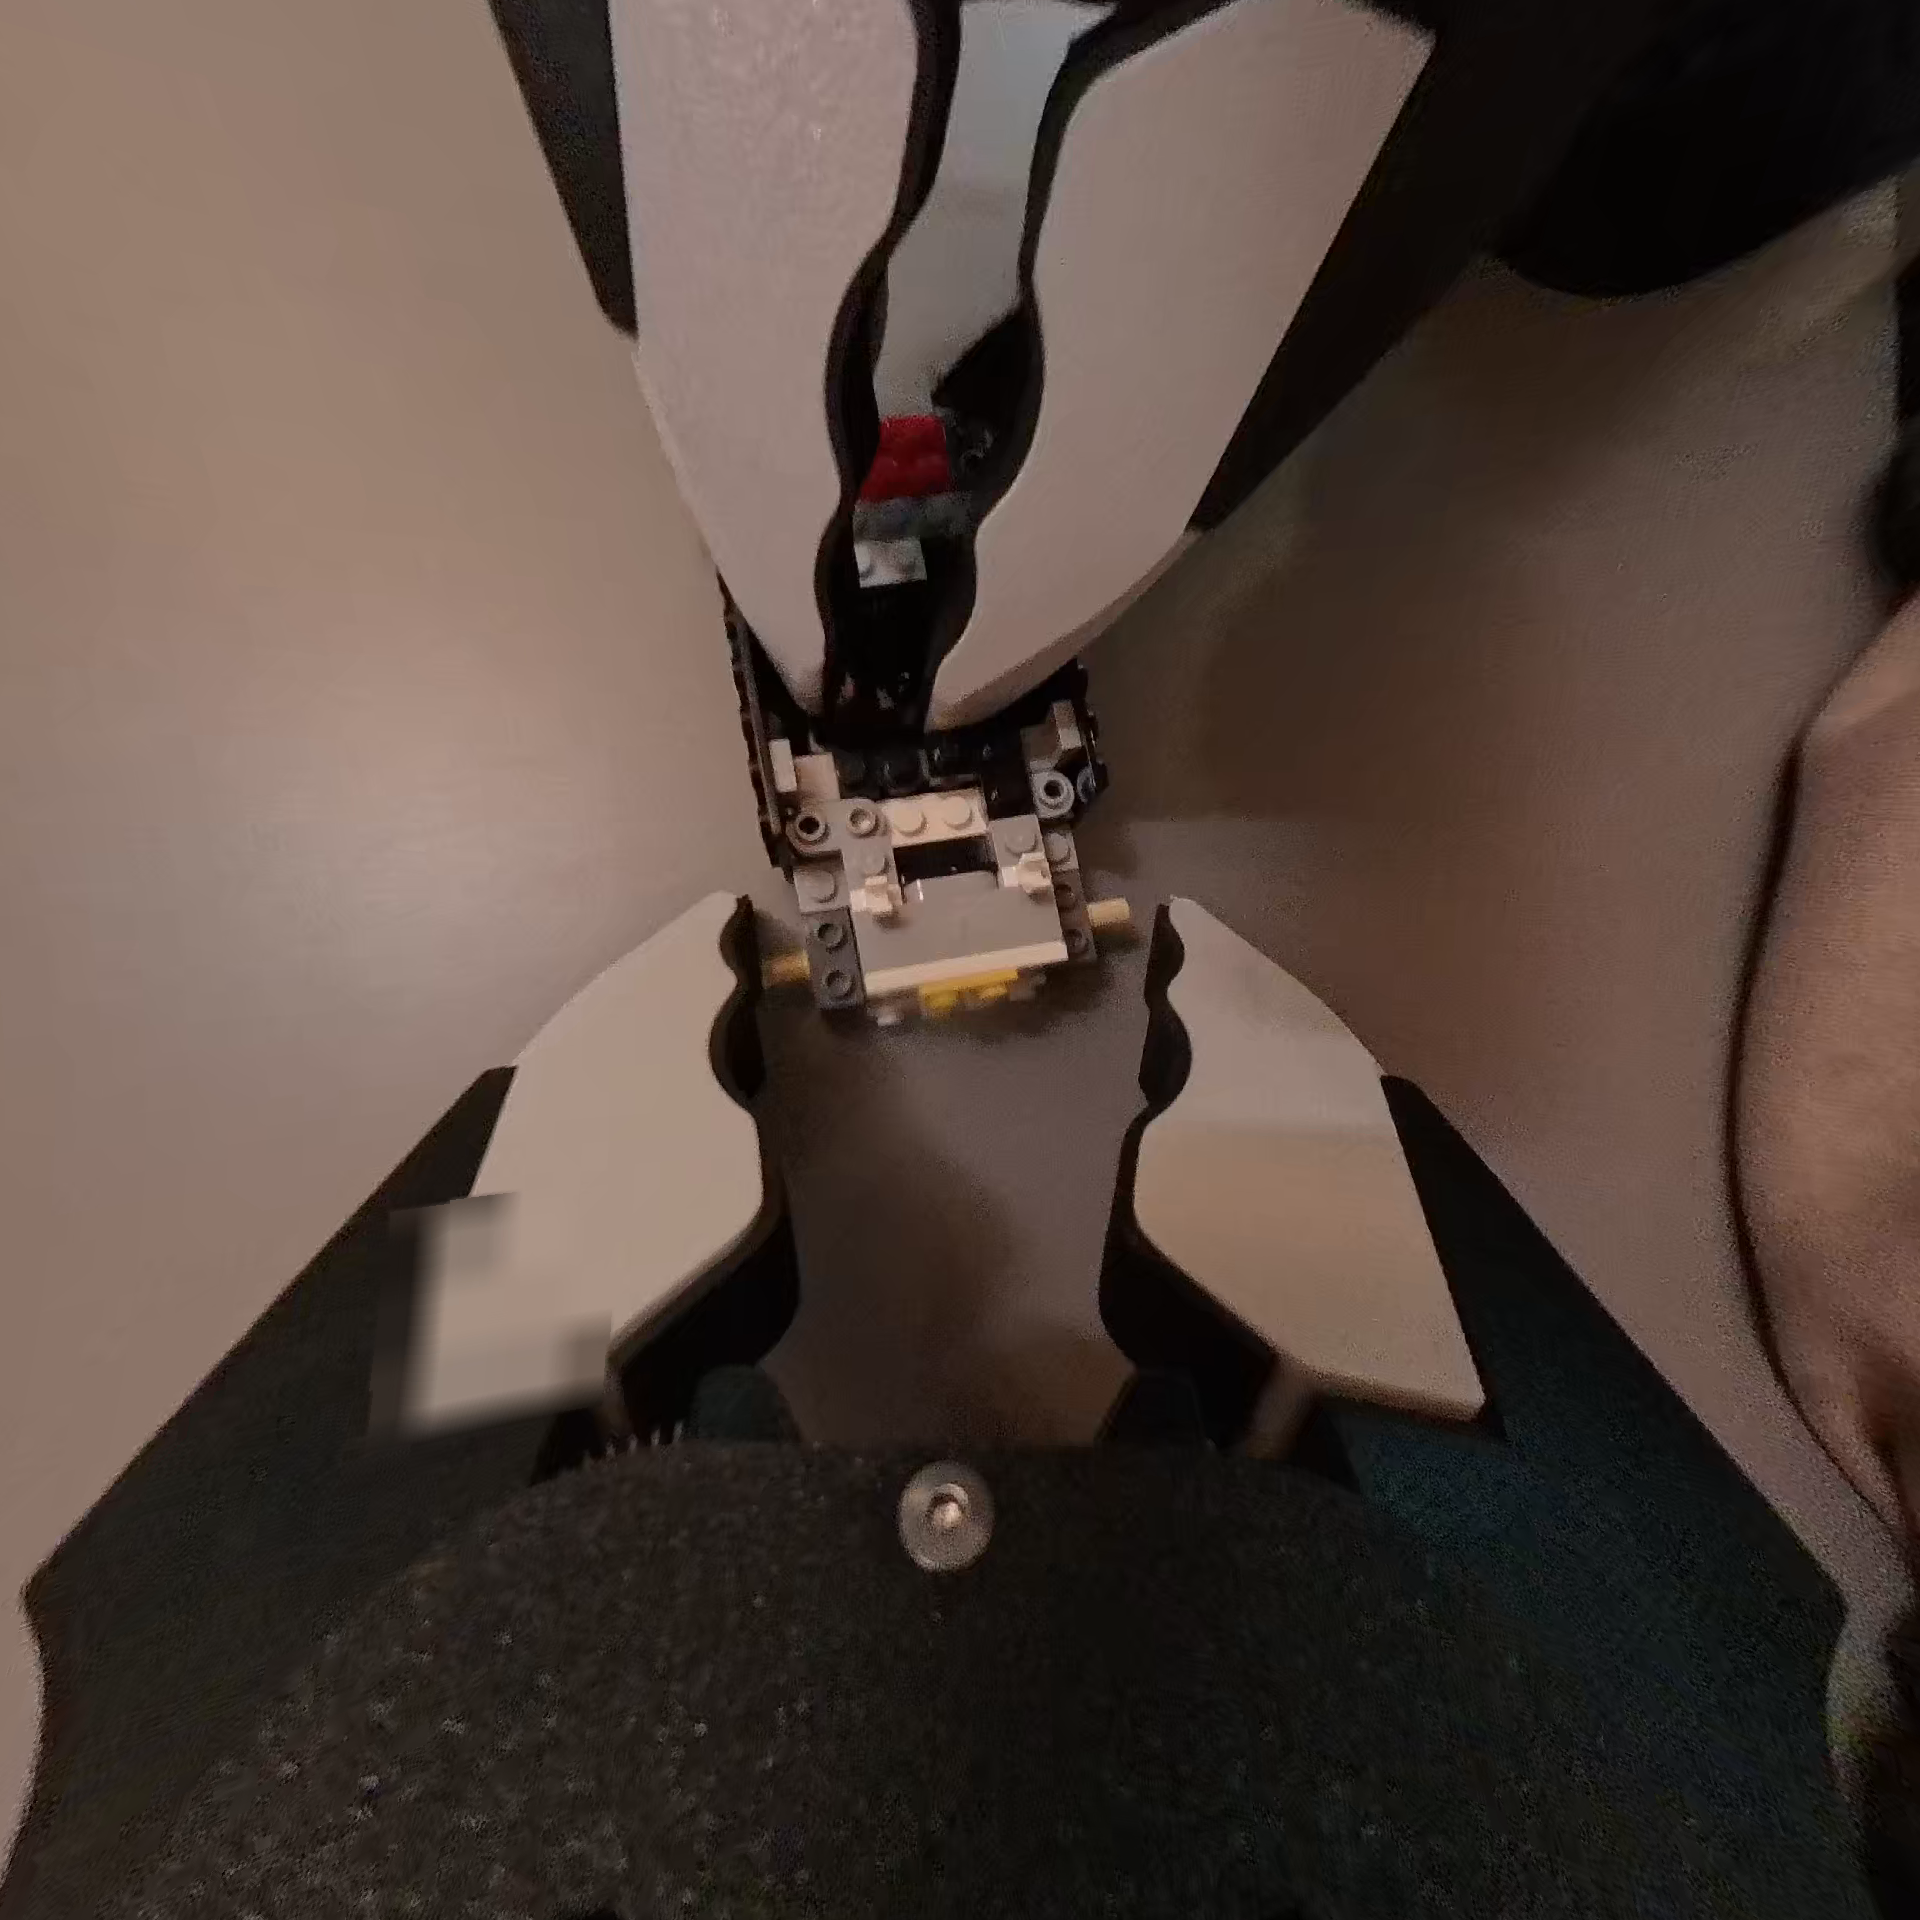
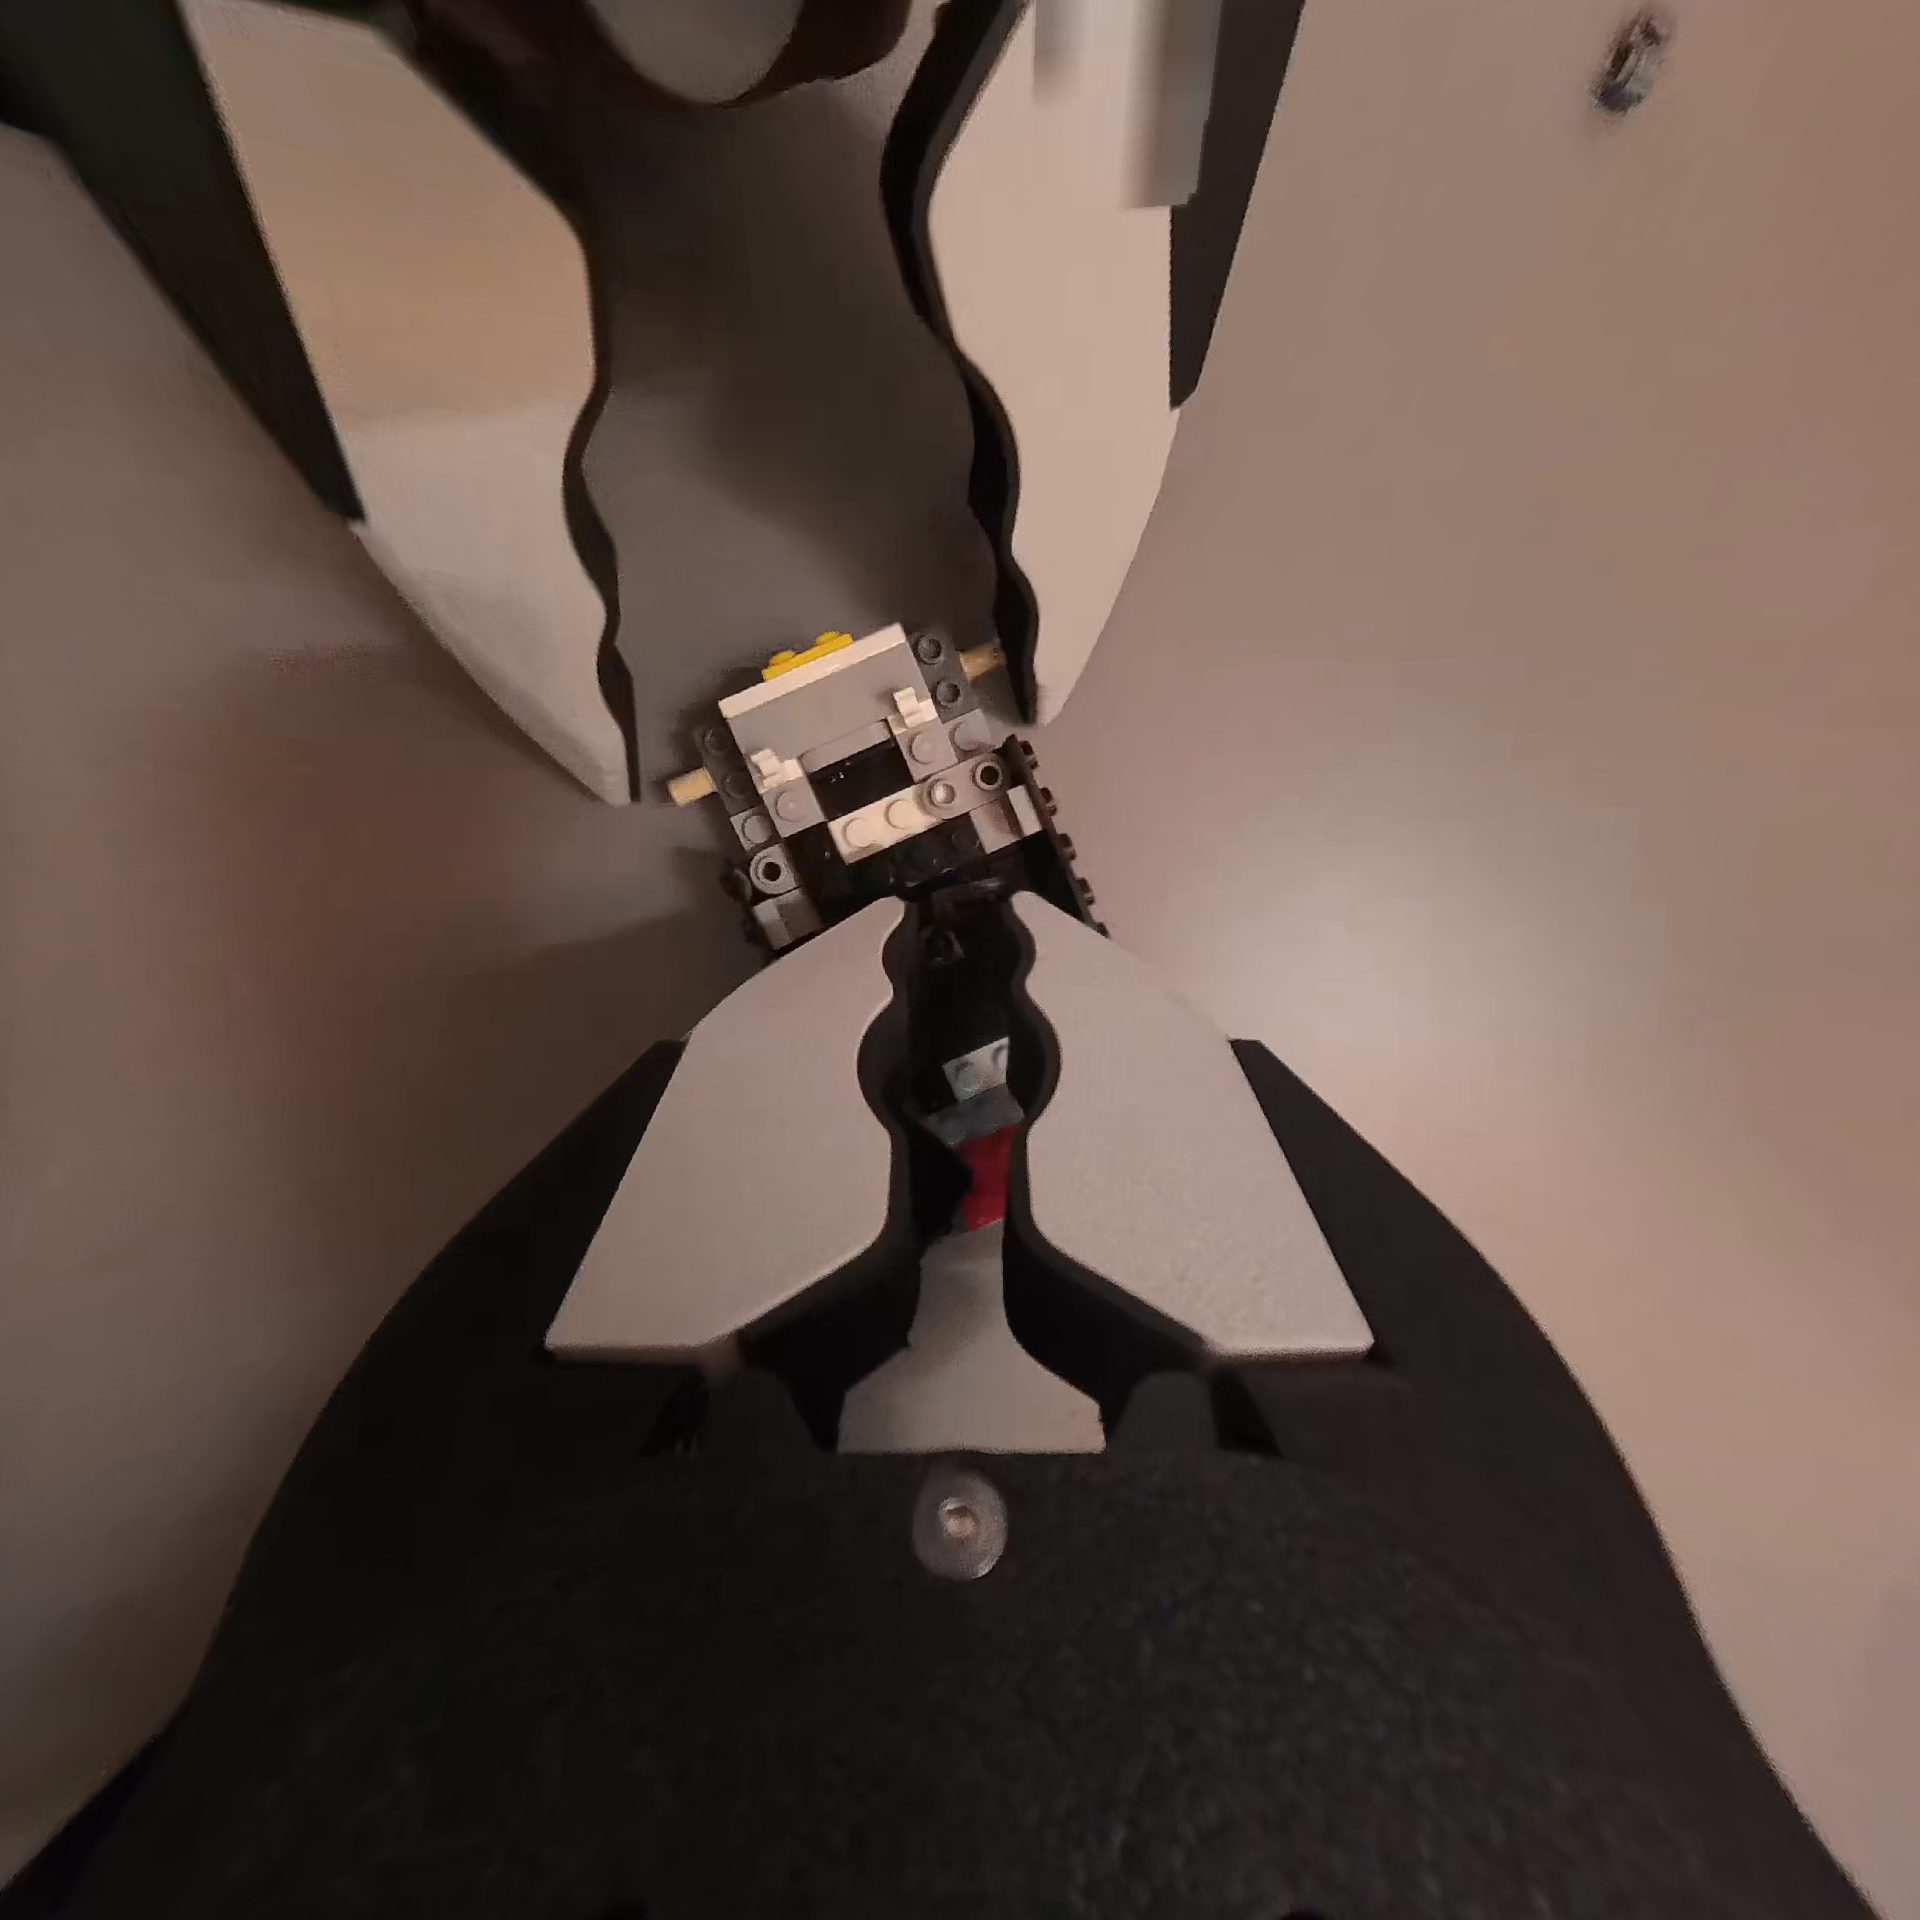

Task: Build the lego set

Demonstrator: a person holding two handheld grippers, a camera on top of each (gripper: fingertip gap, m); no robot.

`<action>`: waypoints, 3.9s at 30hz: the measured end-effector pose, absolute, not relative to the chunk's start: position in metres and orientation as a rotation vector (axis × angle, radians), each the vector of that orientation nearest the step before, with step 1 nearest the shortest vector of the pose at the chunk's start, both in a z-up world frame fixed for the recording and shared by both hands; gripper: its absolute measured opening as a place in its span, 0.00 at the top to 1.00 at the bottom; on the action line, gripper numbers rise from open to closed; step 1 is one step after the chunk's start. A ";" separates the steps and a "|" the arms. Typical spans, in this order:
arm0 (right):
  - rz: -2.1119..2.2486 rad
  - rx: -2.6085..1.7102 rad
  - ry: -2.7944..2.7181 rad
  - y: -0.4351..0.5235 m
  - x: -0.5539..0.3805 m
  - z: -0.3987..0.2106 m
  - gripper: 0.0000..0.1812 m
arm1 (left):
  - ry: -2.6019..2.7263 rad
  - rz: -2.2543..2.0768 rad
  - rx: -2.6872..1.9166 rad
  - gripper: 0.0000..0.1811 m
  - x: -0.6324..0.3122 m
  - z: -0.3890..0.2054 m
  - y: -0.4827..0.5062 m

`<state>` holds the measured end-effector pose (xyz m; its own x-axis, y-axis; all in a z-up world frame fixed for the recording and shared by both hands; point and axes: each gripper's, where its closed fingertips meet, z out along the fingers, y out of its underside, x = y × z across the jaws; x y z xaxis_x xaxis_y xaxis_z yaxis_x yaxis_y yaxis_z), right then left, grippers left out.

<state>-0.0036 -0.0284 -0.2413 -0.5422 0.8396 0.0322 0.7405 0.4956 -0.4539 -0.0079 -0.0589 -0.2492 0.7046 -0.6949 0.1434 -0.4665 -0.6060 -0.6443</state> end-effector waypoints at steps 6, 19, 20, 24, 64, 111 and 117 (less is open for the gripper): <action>0.454 -1.299 -2.535 -0.027 -0.003 -0.246 0.94 | 0.869 -0.505 -2.287 0.66 -0.004 -0.250 -0.055; 0.644 -1.271 -2.393 -0.029 -0.006 -0.228 1.00 | 0.839 -0.526 -2.261 0.66 -0.012 -0.243 -0.053; 0.663 -1.278 -2.376 -0.028 -0.006 -0.226 1.00 | 0.835 -0.528 -2.260 0.66 -0.012 -0.243 -0.053; 0.669 -1.303 -2.336 -0.020 -0.004 -0.222 0.96 | 0.849 -0.480 -2.245 0.66 -0.014 -0.239 -0.051; 0.766 -1.344 -2.355 -0.032 -0.013 -0.217 1.00 | 0.828 -0.486 -2.280 0.67 -0.015 -0.236 -0.054; 0.656 -1.132 -2.207 -0.025 0.005 -0.111 1.00 | 0.934 -0.309 -2.189 0.67 0.002 -0.133 -0.053; 0.702 -1.121 -2.171 -0.023 0.009 -0.114 1.00 | 0.941 -0.272 -2.213 0.67 -0.001 -0.135 -0.052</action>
<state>0.0086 -0.0229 -0.1139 -0.4704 0.8434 0.2597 0.5318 0.5058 -0.6792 -0.0008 -0.0515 -0.1354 0.7130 -0.6969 -0.0767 -0.5485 -0.4863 -0.6802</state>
